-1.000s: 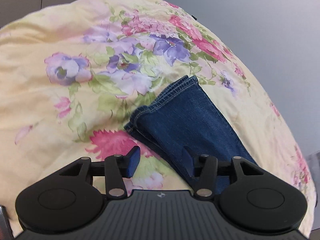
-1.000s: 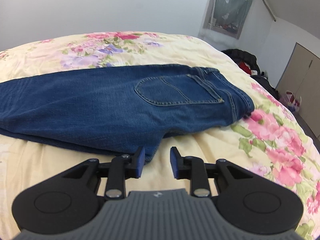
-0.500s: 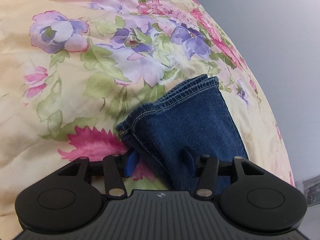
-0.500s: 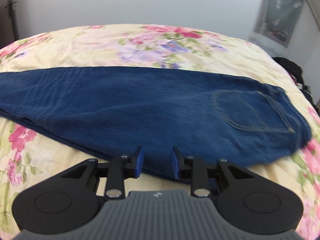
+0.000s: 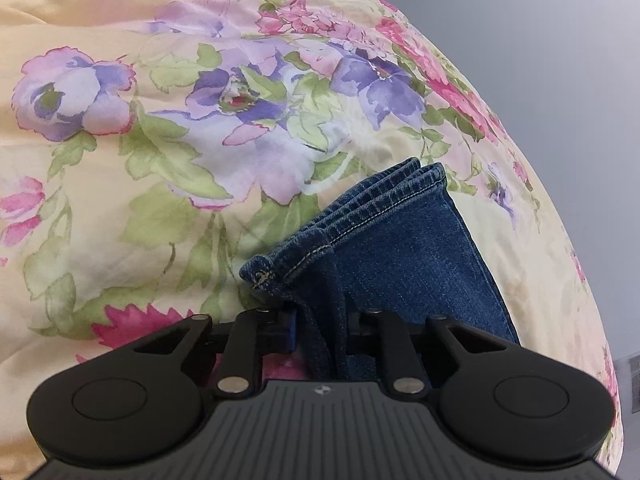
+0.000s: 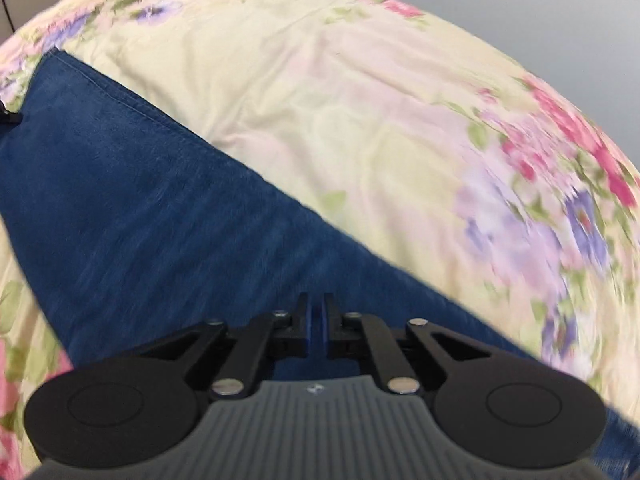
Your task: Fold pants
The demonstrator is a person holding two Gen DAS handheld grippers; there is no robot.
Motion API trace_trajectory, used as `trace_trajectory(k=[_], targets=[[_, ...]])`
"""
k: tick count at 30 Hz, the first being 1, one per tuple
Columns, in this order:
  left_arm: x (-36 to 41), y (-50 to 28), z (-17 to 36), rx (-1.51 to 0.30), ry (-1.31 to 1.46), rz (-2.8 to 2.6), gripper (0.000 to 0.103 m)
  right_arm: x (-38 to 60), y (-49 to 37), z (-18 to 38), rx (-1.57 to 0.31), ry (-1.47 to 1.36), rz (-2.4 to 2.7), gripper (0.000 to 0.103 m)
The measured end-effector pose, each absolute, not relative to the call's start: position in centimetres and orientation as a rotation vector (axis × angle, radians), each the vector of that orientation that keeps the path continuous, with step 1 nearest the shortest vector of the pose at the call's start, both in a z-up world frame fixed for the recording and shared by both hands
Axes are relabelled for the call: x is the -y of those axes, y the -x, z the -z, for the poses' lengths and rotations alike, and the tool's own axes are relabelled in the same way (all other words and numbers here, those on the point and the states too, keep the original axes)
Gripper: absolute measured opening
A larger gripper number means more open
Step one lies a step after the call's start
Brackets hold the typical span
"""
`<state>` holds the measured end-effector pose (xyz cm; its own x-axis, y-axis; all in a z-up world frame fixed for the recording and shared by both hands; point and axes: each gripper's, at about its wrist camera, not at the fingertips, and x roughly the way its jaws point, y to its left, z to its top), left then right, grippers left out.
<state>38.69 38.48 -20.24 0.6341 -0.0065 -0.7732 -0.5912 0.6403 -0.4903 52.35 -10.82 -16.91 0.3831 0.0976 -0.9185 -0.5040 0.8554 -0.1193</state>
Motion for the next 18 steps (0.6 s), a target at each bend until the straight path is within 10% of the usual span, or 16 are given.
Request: trace_trajectory(k=[18], targets=[[-37.5,-36.9,14.2,-0.727,0.841,-0.319,0.006,10.8,-51.2,16.9,-1.211,0.529,-0.325,0.0]])
